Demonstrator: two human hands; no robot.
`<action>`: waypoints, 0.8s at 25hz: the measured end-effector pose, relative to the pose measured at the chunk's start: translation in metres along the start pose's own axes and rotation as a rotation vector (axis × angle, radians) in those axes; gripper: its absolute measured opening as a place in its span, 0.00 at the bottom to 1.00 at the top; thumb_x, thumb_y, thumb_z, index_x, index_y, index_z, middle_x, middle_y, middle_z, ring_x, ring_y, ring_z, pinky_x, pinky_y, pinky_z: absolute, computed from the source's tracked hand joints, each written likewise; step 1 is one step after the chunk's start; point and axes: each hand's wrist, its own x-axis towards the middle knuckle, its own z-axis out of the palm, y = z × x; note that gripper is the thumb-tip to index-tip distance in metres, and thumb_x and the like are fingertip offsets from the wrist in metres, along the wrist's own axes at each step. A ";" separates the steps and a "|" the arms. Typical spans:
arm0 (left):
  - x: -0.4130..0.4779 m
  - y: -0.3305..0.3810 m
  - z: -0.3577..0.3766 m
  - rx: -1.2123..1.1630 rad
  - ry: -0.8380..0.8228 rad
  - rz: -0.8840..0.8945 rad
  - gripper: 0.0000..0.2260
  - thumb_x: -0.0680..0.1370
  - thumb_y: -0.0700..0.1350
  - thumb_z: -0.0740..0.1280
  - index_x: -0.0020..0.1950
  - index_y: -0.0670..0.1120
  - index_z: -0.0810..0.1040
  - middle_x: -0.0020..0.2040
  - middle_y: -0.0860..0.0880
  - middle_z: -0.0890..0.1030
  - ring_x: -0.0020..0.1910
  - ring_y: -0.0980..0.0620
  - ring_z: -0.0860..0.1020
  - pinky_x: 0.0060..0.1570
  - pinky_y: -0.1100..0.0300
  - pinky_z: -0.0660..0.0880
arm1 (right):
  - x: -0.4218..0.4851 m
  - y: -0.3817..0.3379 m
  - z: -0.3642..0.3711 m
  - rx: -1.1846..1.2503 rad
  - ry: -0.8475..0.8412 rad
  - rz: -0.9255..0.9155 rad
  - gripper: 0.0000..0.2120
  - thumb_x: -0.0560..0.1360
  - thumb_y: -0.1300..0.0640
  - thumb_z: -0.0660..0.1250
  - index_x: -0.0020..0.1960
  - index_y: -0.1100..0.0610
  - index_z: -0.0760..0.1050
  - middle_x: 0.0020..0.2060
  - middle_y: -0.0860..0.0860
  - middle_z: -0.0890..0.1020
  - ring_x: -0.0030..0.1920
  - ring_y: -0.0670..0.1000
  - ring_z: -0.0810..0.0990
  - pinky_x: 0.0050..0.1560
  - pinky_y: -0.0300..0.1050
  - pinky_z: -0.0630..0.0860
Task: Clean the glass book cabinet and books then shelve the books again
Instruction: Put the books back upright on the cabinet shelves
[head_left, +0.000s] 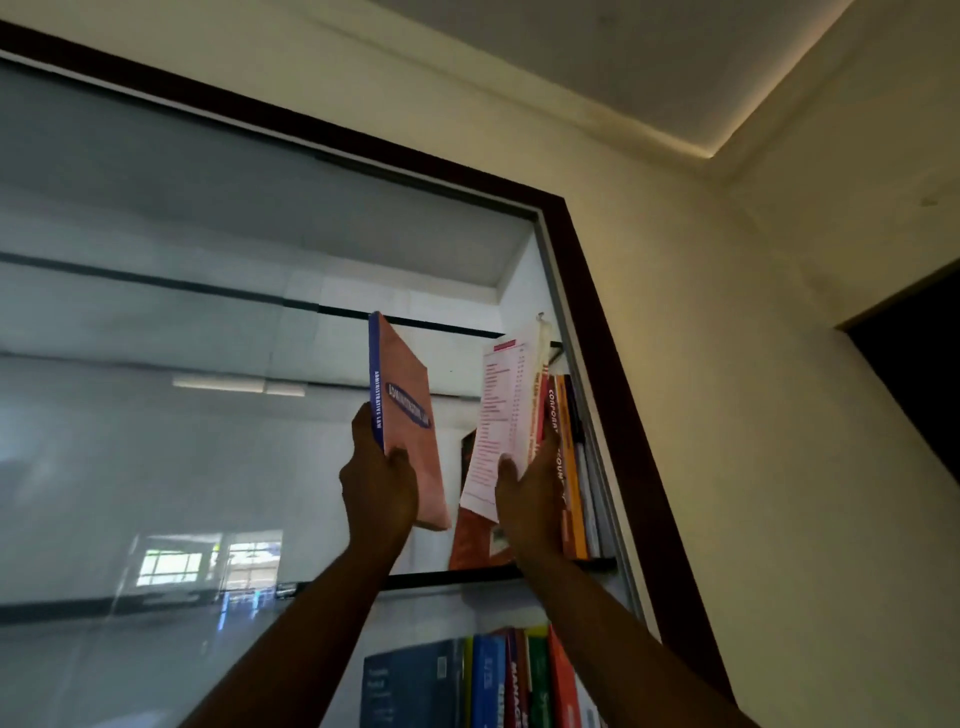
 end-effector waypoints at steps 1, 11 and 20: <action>0.004 -0.005 0.004 0.024 0.010 0.009 0.22 0.81 0.37 0.57 0.75 0.44 0.57 0.68 0.38 0.70 0.63 0.37 0.72 0.60 0.41 0.71 | 0.002 0.009 0.009 -0.043 0.020 -0.011 0.30 0.77 0.63 0.61 0.75 0.56 0.52 0.69 0.56 0.67 0.69 0.56 0.67 0.66 0.56 0.69; 0.016 -0.057 0.045 0.177 0.014 -0.018 0.22 0.81 0.38 0.57 0.75 0.42 0.57 0.67 0.37 0.71 0.62 0.36 0.73 0.60 0.41 0.70 | 0.006 0.058 0.031 -0.832 0.088 -0.160 0.36 0.71 0.55 0.69 0.73 0.65 0.58 0.72 0.63 0.62 0.74 0.60 0.57 0.72 0.55 0.48; 0.023 -0.072 0.058 0.114 0.003 -0.137 0.21 0.81 0.37 0.56 0.74 0.43 0.58 0.67 0.38 0.70 0.63 0.37 0.72 0.62 0.40 0.70 | 0.014 0.082 -0.003 -0.882 -0.351 -0.295 0.38 0.71 0.35 0.38 0.72 0.54 0.28 0.69 0.50 0.29 0.70 0.49 0.27 0.67 0.46 0.26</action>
